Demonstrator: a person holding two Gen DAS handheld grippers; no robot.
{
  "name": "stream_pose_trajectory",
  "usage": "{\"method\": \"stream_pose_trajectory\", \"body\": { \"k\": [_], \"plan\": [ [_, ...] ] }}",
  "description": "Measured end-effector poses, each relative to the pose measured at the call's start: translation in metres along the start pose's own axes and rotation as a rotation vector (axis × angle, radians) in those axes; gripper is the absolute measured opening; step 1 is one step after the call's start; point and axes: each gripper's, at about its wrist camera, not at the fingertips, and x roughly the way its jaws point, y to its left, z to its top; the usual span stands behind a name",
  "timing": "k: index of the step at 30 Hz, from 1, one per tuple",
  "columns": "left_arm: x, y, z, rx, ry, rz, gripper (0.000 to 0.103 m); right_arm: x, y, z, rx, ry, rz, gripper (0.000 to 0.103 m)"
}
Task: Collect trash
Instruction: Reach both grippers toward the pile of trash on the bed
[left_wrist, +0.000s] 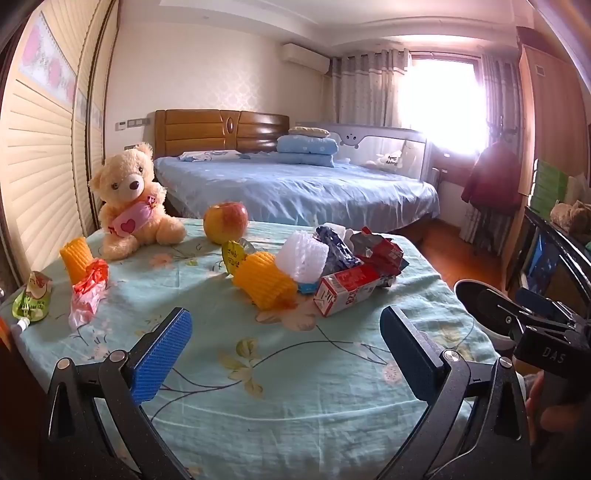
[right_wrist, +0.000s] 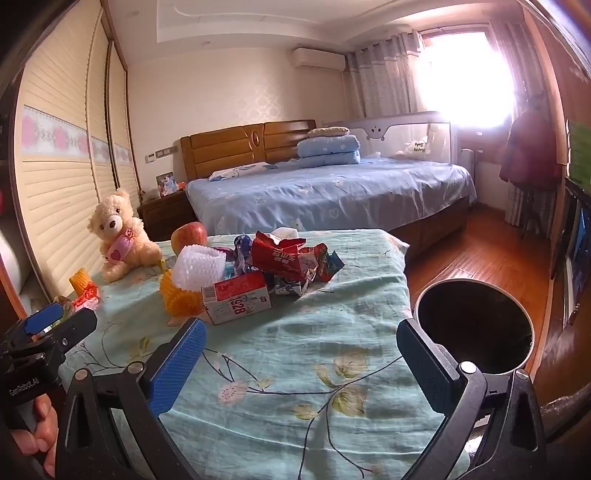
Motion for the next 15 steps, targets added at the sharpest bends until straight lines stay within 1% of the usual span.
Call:
{"method": "stream_pose_trajectory", "body": {
  "k": [15],
  "plan": [
    [0.0013,0.0019,-0.0002,-0.002,-0.003,0.004,0.103,-0.0036,0.0045,0.0037,0.002,-0.001,0.011,0.103]
  ]
}}
